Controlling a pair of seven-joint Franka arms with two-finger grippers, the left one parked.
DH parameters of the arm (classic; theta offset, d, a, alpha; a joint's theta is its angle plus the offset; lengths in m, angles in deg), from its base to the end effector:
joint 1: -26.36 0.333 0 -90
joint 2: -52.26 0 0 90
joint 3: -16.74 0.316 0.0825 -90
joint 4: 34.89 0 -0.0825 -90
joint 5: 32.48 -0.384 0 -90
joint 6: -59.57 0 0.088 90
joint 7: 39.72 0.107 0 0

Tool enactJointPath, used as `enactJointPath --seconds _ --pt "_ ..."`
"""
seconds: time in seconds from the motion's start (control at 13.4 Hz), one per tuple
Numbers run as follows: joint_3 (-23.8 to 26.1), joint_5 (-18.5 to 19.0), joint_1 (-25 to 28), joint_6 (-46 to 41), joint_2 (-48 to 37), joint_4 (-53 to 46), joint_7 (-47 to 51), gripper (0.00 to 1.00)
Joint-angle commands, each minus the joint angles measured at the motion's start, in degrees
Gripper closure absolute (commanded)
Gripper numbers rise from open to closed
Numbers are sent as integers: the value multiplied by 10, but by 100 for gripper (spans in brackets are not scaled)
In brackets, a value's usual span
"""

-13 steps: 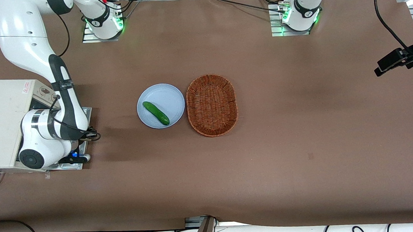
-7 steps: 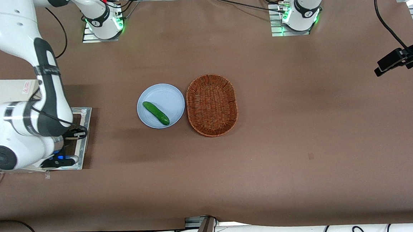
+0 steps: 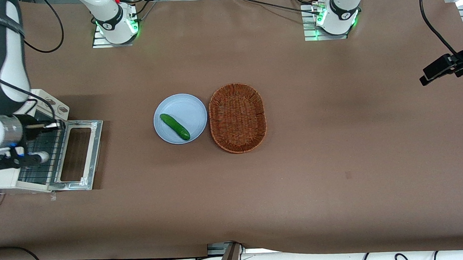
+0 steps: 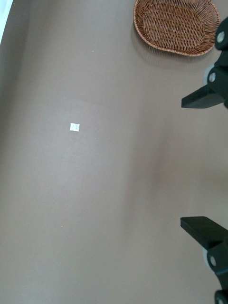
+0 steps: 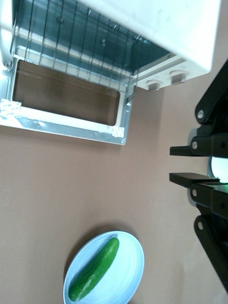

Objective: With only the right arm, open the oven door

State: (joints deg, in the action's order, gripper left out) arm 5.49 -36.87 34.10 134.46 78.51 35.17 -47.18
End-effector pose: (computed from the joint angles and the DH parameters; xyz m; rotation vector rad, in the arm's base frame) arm 0.6466 -0.0033 0.4919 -3.0647 -0.1212 0.5665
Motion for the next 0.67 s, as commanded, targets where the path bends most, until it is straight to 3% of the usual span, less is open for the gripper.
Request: enactJointPath --seconds 0.0,0.15,0.22,0.3,0.6 --pt "-12 -1 1 -32 -54 18 -10 57" --pt "-14 -1 1 -47 -86 20 -11 39" --pt "-18 2 1 -55 -96 20 -12 17" --pt "-19 4 1 -63 -105 19 -20 0" --pt "-29 4 1 -77 -132 19 -30 0"
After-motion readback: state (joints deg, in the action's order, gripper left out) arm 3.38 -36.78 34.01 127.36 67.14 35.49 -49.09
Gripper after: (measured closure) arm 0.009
